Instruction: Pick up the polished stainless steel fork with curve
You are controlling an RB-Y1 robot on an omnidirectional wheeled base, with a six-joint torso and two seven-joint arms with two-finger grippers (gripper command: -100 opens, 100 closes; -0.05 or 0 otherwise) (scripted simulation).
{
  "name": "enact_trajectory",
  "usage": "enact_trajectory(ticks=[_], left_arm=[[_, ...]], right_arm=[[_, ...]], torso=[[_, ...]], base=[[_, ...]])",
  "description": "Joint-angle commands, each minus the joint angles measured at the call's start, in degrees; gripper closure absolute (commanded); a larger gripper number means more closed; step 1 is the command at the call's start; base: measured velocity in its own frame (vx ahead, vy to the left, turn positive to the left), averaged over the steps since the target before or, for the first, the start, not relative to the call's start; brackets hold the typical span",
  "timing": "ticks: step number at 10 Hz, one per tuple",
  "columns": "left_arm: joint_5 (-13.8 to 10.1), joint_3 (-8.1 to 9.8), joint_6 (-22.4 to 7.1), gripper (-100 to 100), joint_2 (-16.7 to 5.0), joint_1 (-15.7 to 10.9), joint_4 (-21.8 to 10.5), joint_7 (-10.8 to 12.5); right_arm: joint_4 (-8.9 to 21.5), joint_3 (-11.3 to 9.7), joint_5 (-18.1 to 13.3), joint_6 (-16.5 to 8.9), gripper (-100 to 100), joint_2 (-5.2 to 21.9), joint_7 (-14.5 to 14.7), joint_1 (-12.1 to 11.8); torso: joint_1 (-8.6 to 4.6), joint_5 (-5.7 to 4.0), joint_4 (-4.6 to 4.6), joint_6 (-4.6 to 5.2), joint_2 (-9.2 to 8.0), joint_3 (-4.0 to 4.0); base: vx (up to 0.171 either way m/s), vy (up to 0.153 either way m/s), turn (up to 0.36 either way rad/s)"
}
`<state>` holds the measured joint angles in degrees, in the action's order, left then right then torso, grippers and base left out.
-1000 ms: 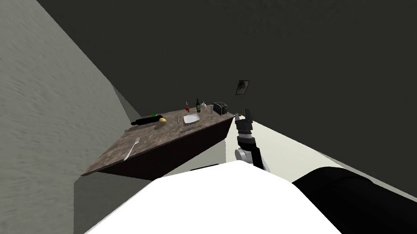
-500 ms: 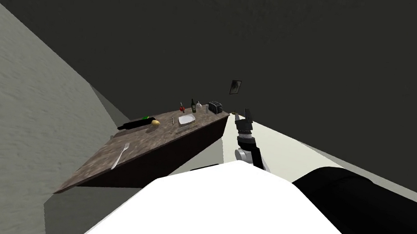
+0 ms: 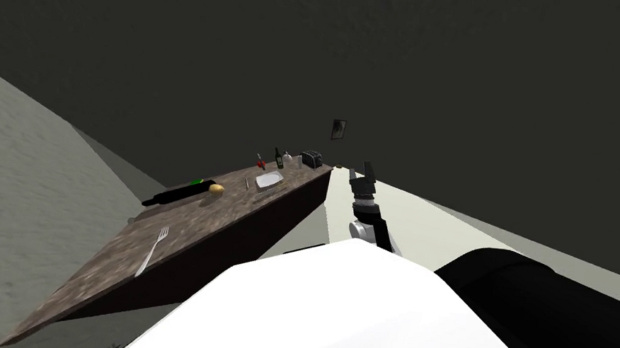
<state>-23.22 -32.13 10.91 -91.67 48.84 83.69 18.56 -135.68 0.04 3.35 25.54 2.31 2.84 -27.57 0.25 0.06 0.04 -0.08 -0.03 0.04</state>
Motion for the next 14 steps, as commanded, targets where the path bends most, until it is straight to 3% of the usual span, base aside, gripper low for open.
enact_trajectory(ticks=[1, 5, 7, 11, 12, 13, 14], left_arm=[[-0.3, 0.15, 0.8, -100, -2.5, 0.7, -1.6, -0.5], [0.2, -1.20, 3.3, -100, -7.4, -1.1, -6.1, -1.6], [0.8, -1.57, 4.4, -100, -8.3, -2.2, -7.7, -2.4], [1.5, -1.75, 5.1, -100, -8.2, -3.0, -8.7, -3.4], [1.6, -1.80, 5.2, 0, -8.2, -3.1, -8.8, -3.4], [2.3, -1.76, 4.9, -100, -6.3, -3.5, -9.7, -3.9], [2.7, -1.75, 4.7, -100, -5.3, -3.8, -10.2, -4.2]], right_arm=[[0.0, 0.0, 0.0, 0.0, 0, 0.0, 0.0, 0.0], [0.0, 0.0, 0.0, 0.0, 0, 0.0, 0.0, 0.0], [0.0, 0.0, 0.0, 0.0, 0, 0.0, 0.0, 0.0], [0.0, 0.0, 0.0, 0.0, 0, 0.0, 0.0, 0.0], [0.0, 0.0, 0.0, 0.0, 0, 0.0, 0.0, 0.0], [0.0, 0.0, 0.0, 0.0, 0, 0.0, 0.0, 0.0], [0.0, 0.0, 0.0, 0.0, 0, 0.0, 0.0, 0.0]], torso=[[0.00, 0.00, 0.00, 0.00, 0.00, 0.00], [0.55, 0.12, -0.08, 0.07, 0.38, -0.22], [0.68, 0.17, -0.10, 0.06, 0.44, -0.25], [0.66, 0.20, -0.12, 0.01, 0.52, -0.31], [0.25, 0.12, -0.09, -0.04, 0.38, -0.23], [-0.04, 0.03, -0.06, -0.04, 0.27, -0.16], [-0.12, 0.01, -0.05, -0.03, 0.25, -0.14]], base=[[0.005, 0.051, -0.156], [0.052, 0.150, -0.310], [0.099, 0.215, -0.281], [0.085, 0.200, -0.153], [0.006, 0.018, 0.002], [0.014, 0.015, -0.048], [0.028, 0.014, -0.053]])
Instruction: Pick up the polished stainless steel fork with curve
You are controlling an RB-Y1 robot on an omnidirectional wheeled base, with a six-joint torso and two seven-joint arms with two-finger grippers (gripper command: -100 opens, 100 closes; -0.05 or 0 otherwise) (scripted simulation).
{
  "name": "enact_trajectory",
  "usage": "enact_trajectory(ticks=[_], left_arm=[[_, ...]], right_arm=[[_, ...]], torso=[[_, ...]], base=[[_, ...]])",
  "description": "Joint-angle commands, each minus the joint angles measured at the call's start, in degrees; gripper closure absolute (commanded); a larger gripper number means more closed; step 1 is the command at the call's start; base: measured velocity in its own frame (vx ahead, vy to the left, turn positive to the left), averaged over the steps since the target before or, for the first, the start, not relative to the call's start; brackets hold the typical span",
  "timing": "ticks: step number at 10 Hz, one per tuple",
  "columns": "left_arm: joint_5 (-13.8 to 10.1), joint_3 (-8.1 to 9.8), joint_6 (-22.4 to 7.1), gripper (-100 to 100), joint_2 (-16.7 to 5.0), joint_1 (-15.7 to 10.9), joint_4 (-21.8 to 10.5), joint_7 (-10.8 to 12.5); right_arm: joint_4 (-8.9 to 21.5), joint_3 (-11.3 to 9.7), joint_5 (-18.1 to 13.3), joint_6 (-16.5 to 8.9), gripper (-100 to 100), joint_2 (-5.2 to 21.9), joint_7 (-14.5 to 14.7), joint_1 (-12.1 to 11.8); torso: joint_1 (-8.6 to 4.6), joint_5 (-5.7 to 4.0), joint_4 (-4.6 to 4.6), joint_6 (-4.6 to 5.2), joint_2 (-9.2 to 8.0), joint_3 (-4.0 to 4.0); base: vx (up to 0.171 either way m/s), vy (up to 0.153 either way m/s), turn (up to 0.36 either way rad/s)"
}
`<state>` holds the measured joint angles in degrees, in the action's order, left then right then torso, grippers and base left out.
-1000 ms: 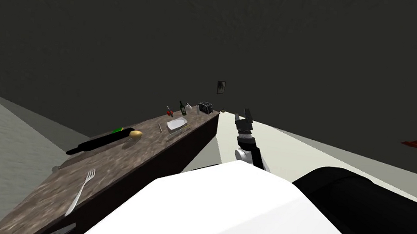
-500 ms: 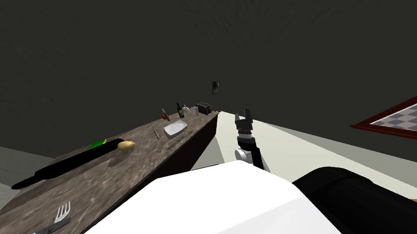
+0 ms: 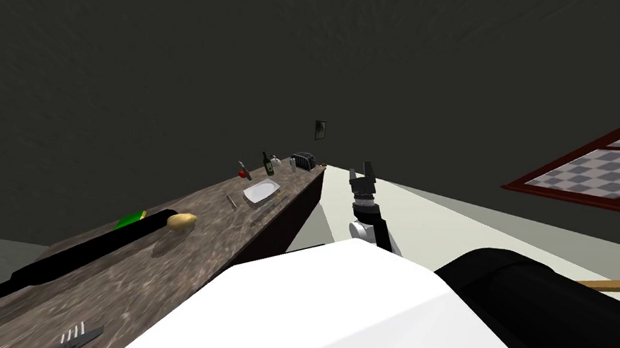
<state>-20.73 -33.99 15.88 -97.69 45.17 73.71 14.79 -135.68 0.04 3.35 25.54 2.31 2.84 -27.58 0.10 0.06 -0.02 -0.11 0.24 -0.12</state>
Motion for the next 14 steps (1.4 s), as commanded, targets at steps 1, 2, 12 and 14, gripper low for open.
enact_trajectory(ticks=[1, 2, 12, 14], left_arm=[[0.5, 0.12, -0.5, -100, 1.7, -0.3, -0.7, -0.7], [0.9, 0.14, -0.7, -100, 2.6, -0.5, -1.1, -1.0], [-0.7, 0.08, 0.2, 100, -1.7, 0.5, 0.9, 0.3], [-0.6, 0.18, -0.1, 0, -1.2, 0.4, 0.9, 0.1]], right_arm=[[0.0, 0.0, 0.0, 0.0, 0, 0.0, 0.0, 0.0], [0.0, 0.0, 0.0, 0.0, 0, 0.0, 0.0, 0.0], [0.0, 0.0, 0.0, 0.0, 0, 0.0, 0.0, 0.0], [0.0, 0.0, 0.0, 0.0, 0, 0.0, 0.0, 0.0]], torso=[[0.00, 0.00, 0.00, 0.00, 0.00, 0.00], [-0.01, 0.00, 0.00, 0.00, 0.01, -0.01], [-0.17, -0.03, 0.04, 0.01, -0.17, 0.10], [-0.13, -0.01, 0.04, 0.02, -0.16, 0.10]], base=[[0.029, 0.014, -0.029], [0.021, 0.014, -0.027], [-0.007, -0.004, 0.013], [-0.007, -0.004, 0.002]])
